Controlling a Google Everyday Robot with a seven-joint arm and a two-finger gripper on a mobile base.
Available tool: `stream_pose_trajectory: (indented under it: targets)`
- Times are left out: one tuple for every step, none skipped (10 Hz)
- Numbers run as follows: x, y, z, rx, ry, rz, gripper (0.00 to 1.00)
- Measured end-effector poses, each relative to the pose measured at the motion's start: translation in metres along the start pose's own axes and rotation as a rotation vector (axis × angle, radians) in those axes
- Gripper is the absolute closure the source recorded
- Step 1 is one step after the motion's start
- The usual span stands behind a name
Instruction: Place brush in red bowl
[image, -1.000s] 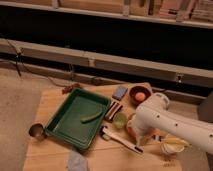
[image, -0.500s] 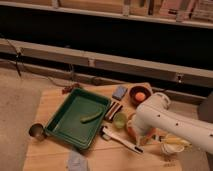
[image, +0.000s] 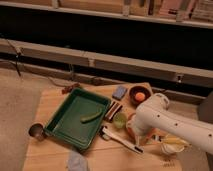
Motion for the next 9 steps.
stream_pose_trajectory:
  targets:
    - [0.0, 0.0, 0.001, 0.0, -0.002, -0.003, 0.35]
    - [0.0, 0.0, 0.002, 0.0, -0.005, -0.005, 0.35]
    - [0.0, -0.001, 0.001, 0.001, -0.009, -0.008, 0.35]
    - [0.0, 0.001, 0.003, -0.003, -0.01, -0.009, 0.35]
    - [0.001, 0.003, 0.007, -0.007, -0.012, -0.01, 0.35]
    - [0.001, 0.003, 0.012, -0.007, -0.015, -0.012, 0.35]
    - [0.0, 0.003, 0.013, -0.007, -0.018, -0.015, 0.35]
    - [0.0, 0.003, 0.013, -0.007, -0.02, -0.016, 0.35]
    - [0.001, 0.003, 0.014, -0.008, -0.023, -0.018, 0.35]
